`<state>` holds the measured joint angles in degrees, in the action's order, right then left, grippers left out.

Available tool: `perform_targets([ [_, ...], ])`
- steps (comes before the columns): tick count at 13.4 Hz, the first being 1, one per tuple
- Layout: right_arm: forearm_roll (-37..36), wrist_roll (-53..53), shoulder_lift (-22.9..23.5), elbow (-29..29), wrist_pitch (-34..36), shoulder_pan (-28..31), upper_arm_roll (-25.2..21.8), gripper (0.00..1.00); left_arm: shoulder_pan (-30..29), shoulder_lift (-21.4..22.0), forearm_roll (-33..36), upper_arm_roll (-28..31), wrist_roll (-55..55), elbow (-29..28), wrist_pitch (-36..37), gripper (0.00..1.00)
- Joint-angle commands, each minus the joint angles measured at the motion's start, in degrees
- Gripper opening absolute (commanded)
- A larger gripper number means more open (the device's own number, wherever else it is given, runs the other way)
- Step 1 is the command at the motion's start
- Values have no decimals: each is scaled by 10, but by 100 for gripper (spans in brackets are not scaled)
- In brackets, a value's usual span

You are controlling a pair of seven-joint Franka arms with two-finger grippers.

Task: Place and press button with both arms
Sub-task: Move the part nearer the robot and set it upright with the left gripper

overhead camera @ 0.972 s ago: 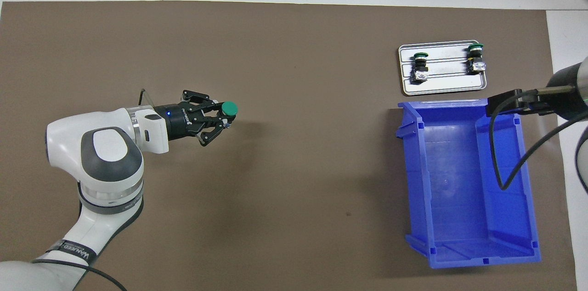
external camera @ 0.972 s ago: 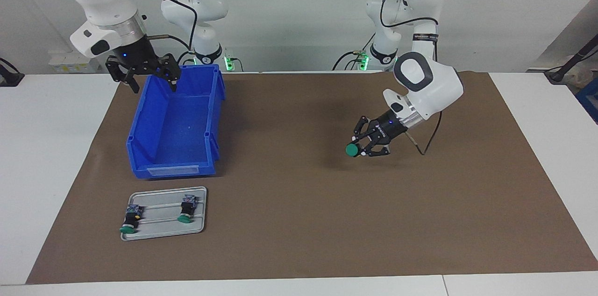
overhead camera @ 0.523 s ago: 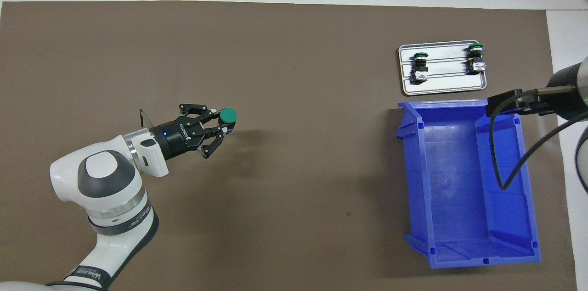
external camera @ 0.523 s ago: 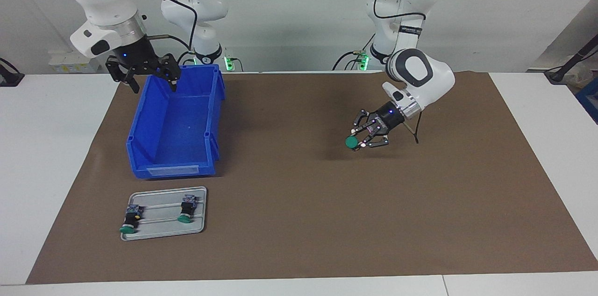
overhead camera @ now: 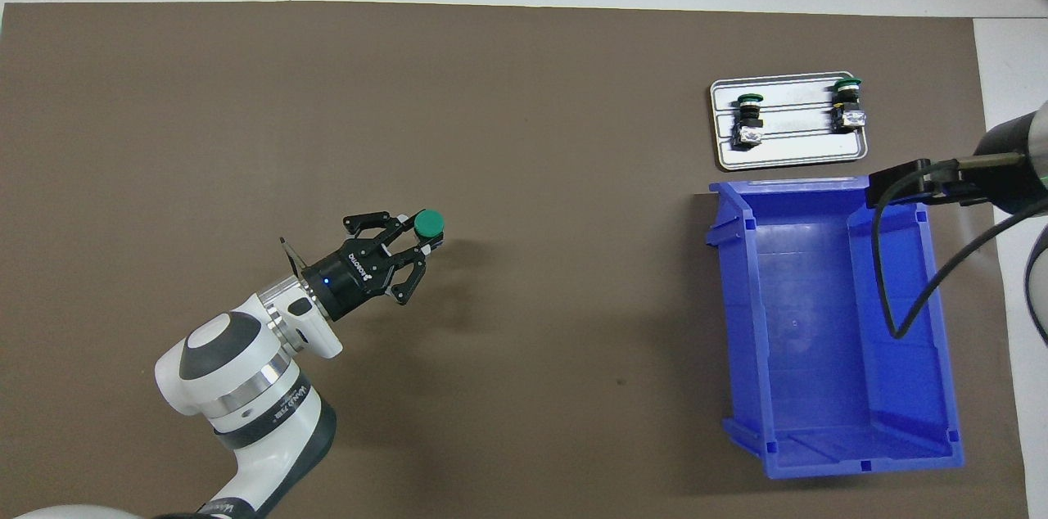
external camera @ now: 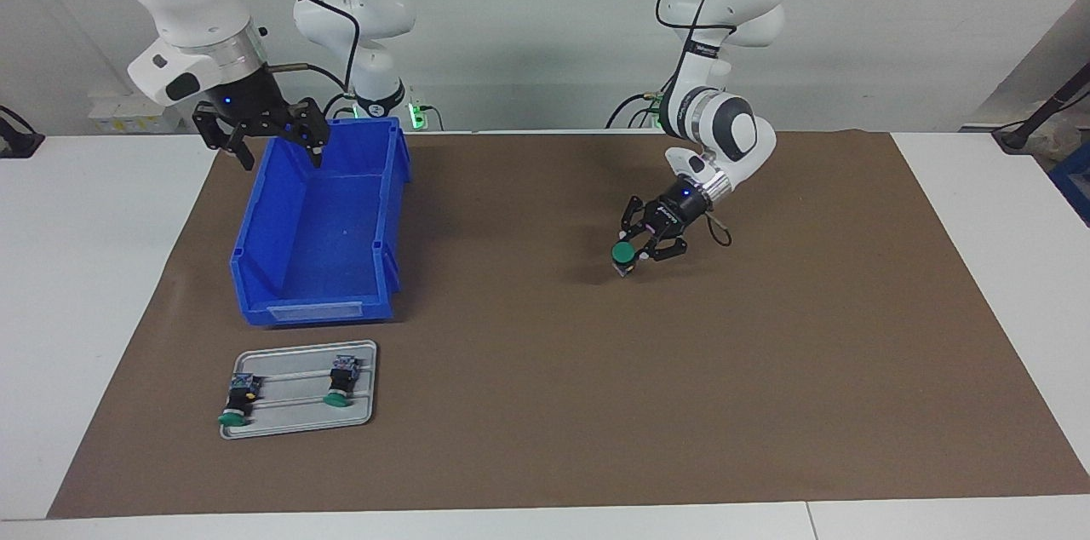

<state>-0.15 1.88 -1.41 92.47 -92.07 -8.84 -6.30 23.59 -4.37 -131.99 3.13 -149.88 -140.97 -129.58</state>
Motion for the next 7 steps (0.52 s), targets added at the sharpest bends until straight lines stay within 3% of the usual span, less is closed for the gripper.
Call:
perform_targets([
  [1, 11, -14, -13, 14, 2, 3, 1, 99, 12, -8, -93, 7, -107, -45, 68, 0],
  [7, 11, -14, -13, 14, 2, 3, 1, 99, 20, -7, -101, 7, -126, -77, 78, 0],
])
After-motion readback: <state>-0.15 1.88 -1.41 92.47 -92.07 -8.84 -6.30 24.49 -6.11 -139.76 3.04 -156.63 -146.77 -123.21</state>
